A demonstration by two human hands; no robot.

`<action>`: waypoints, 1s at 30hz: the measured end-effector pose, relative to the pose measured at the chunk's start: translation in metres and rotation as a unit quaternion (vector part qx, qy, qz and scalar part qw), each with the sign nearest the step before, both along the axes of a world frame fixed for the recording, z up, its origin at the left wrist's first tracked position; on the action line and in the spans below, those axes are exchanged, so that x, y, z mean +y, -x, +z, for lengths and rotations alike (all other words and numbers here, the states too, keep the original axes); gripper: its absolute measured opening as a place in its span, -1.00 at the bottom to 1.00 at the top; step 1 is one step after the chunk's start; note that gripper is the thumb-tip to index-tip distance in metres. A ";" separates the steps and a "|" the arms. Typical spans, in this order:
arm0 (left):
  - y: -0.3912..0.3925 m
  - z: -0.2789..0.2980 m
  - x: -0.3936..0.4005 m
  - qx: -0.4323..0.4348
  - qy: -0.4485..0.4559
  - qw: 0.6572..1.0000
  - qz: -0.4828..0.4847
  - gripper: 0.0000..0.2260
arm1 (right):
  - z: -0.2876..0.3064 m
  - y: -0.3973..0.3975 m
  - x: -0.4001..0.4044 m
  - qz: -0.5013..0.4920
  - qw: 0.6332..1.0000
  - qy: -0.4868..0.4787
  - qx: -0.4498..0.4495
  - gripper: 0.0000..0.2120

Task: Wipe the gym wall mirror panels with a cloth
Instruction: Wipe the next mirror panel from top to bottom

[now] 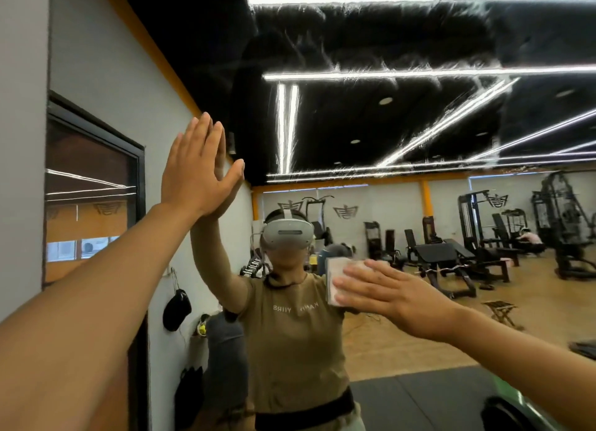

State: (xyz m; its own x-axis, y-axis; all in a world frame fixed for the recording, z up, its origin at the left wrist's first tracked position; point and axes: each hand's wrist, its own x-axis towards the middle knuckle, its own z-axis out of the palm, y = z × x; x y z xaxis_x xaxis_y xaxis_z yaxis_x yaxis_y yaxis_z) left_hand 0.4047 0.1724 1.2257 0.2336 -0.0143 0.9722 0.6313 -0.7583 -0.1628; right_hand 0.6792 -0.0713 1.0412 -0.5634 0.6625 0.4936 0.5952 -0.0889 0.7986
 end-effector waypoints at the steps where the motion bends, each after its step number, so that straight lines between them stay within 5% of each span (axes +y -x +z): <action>1: 0.000 0.001 0.000 0.002 0.001 1.000 0.000 -0.27 | 0.004 -0.006 -0.007 -0.003 1.000 0.014 -0.013 -0.29; 5: 0.001 0.002 -0.001 0.003 0.002 1.000 0.004 -0.27 | 0.051 -0.028 -0.029 0.038 0.982 -0.099 0.155 -0.22; 9: 0.000 0.001 -0.005 0.005 0.011 1.000 0.000 -0.27 | 0.105 -0.052 -0.051 0.085 0.828 -0.328 0.447 -0.36; 11: 0.000 0.002 -0.006 0.006 0.015 1.000 -0.006 -0.27 | 0.108 -0.054 -0.047 0.076 0.783 -0.366 0.498 -0.41; 14: 0.001 0.002 -0.008 0.005 0.020 1.000 -0.010 -0.26 | 0.070 -0.041 -0.031 0.087 0.810 -0.347 0.465 -0.42; 20: 0.001 0.000 -0.009 0.003 0.017 1.000 -0.010 -0.26 | -0.022 -0.043 -0.045 0.014 0.974 -0.081 0.212 -0.46; 23: 0.002 0.001 -0.007 0.006 0.014 1.000 -0.008 -0.26 | -0.005 -0.065 -0.062 -0.001 0.975 -0.081 0.207 -0.38; 25: 0.001 0.001 -0.008 0.007 0.014 1.000 -0.009 -0.26 | 0.021 -0.080 -0.069 0.036 0.928 -0.189 0.319 -0.33; 28: 0.001 0.001 -0.008 0.006 0.013 1.000 -0.014 -0.26 | 0.071 -0.093 -0.078 0.063 0.799 -0.333 0.496 -0.35; 30: 0.001 0.001 -0.007 0.006 0.011 1.000 -0.011 -0.26 | 0.090 -0.096 -0.078 0.059 0.772 -0.354 0.525 -0.38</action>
